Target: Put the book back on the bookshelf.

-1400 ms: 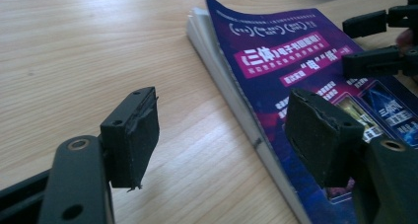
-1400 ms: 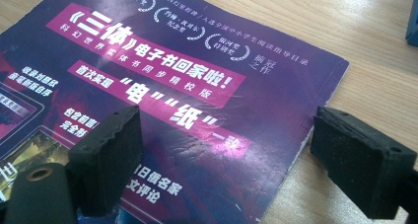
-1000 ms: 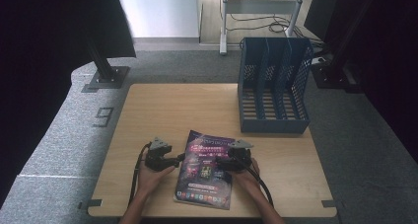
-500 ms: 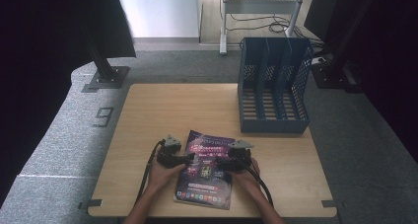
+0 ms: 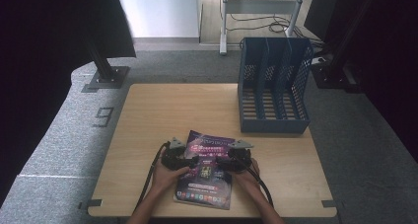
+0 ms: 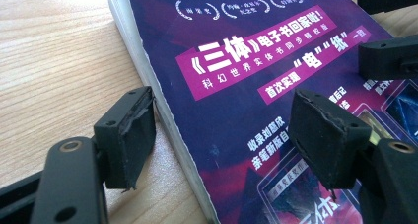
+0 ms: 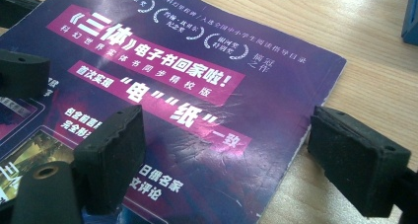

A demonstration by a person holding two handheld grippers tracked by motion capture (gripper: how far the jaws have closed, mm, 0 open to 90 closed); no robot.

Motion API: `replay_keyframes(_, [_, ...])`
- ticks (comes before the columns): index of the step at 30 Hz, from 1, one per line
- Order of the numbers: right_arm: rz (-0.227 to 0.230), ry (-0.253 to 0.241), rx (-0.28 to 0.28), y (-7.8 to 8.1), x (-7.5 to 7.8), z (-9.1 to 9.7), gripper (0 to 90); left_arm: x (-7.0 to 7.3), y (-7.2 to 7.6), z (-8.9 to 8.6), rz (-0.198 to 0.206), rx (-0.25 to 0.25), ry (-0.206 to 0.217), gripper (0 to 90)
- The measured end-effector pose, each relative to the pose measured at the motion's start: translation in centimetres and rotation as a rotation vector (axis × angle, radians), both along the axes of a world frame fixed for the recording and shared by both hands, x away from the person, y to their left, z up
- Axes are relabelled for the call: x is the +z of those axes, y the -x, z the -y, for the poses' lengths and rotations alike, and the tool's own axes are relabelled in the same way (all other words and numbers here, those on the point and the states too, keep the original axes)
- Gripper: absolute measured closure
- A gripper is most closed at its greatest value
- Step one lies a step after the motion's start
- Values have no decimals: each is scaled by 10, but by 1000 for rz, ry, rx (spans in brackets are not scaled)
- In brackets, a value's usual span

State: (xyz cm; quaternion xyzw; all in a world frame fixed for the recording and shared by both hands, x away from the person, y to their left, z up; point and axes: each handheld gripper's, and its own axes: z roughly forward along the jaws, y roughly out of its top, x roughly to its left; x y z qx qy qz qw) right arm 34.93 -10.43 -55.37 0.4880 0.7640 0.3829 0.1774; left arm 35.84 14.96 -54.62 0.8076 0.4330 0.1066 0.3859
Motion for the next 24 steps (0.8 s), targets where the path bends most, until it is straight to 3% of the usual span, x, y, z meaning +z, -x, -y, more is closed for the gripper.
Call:
replay_keyframes(8, [1,1,0,0,0,0,144,0,1,0,-5,24,18,275])
replay_keyframes(13, [0,2,-1,0,0,0,145,-1,1,-5,-22,46,71,318])
replay_keyframes(19, [4,4,-3,1,0,-1,147,0,2,-6,-31,50,83,326])
replay_keyframes(24, [4,4,-4,1,0,0,149,2,3,-9,-41,49,117,334])
